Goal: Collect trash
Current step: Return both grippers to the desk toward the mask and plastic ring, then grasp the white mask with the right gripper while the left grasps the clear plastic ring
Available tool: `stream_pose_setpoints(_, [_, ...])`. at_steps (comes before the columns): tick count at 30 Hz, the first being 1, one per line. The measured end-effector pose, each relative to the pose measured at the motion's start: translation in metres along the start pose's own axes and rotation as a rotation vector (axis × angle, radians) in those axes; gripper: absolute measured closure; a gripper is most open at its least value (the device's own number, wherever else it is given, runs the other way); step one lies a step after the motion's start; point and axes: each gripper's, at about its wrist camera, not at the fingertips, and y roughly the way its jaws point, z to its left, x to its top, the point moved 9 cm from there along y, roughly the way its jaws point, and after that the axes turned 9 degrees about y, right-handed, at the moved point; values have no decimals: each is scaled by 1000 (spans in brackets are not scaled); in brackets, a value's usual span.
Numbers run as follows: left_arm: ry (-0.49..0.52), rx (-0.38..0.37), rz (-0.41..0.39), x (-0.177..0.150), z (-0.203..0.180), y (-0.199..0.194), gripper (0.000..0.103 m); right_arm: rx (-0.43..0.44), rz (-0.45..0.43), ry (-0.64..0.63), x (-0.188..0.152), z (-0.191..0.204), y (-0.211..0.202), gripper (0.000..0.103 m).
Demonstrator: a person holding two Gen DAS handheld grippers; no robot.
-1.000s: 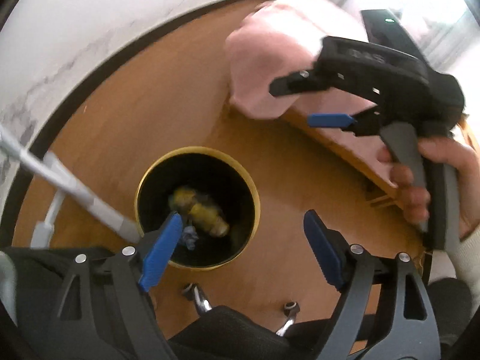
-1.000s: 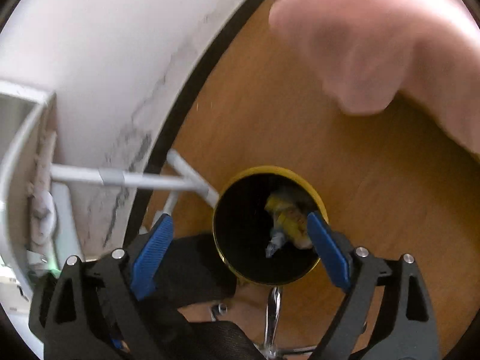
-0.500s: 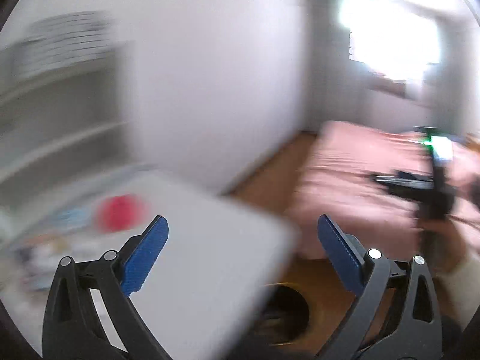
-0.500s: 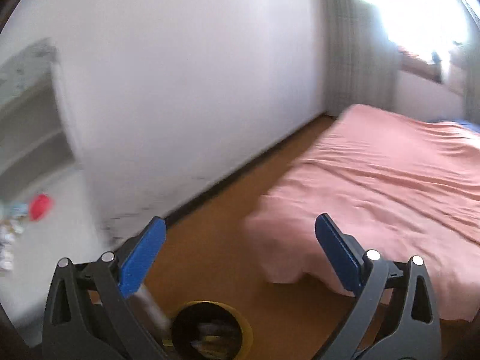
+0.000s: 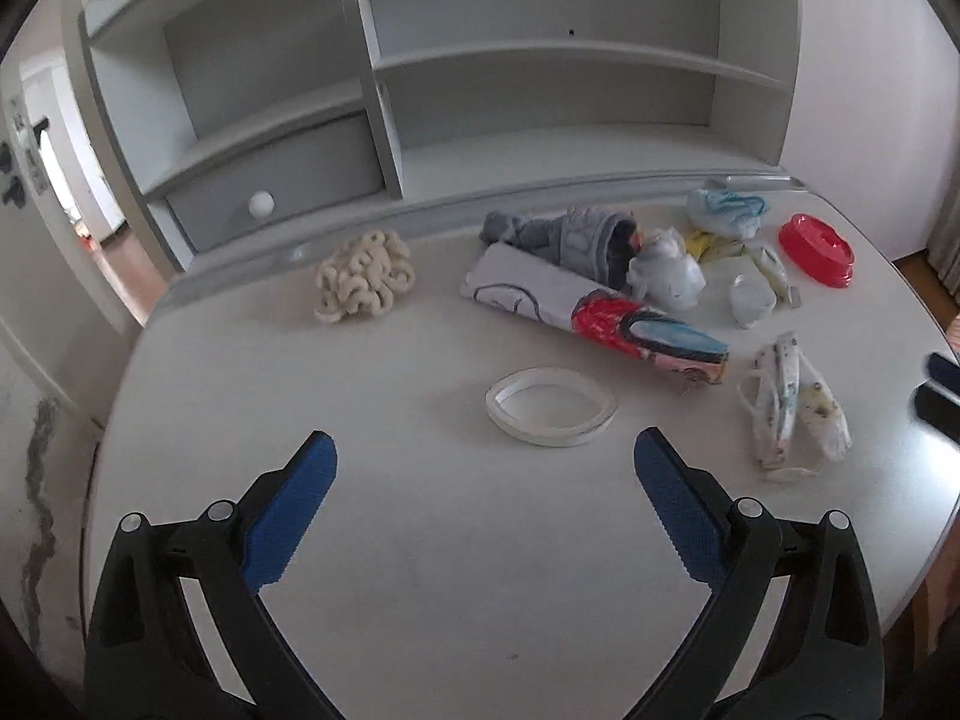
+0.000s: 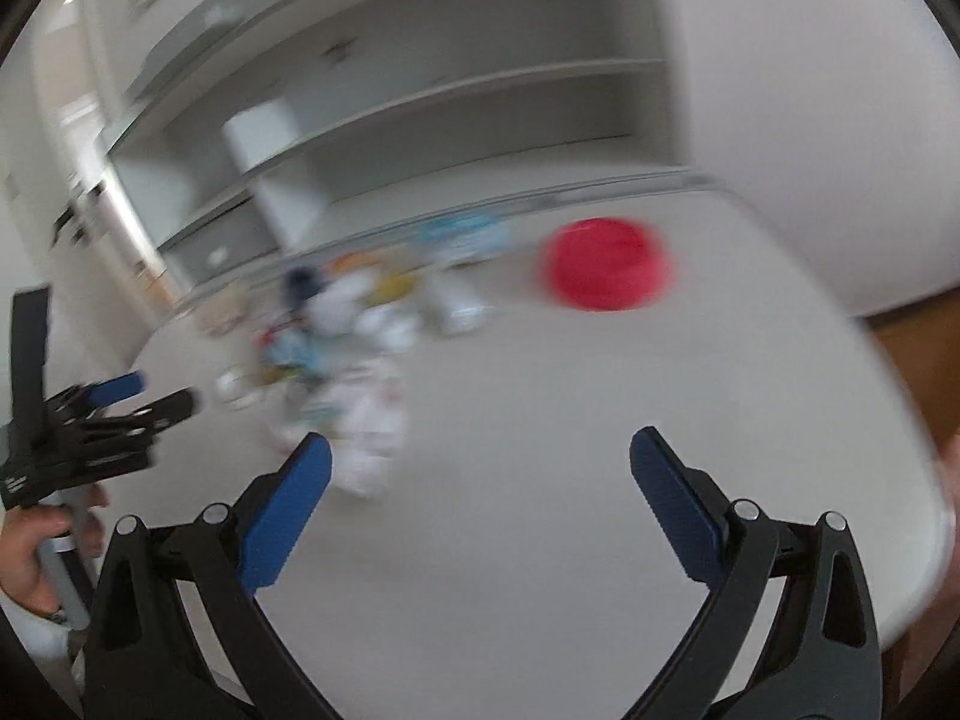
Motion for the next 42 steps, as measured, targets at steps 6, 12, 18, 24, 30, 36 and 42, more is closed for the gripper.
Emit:
stream_pose_setpoints(6, [35, -49, 58, 0, -6, 31, 7, -14, 101, -80, -11, 59, 46, 7])
stream_pose_setpoints(12, [43, -103, 71, 9, -8, 60, 6, -50, 144, -105, -14, 72, 67, 7])
stream_pose_setpoints(18, [42, -128, 62, 20, -1, 75, 6, -117, 148, -173, -12, 75, 80, 7])
stream_pose_setpoints(24, [99, -168, 53, 19, -10, 73, 6, -169, 155, -186, -7, 60, 82, 6])
stream_pose_setpoints(30, [111, -178, 50, 15, -14, 69, 9, -162, 163, -214, -8, 65, 85, 7])
stream_pose_setpoints(36, [124, -182, -1, 18, -19, 56, 57, -117, 108, -244, -6, 72, 73, 70])
stream_pose_setpoints(42, [103, -203, -4, 16, -23, 50, 57, -103, 104, -218, -4, 70, 70, 77])
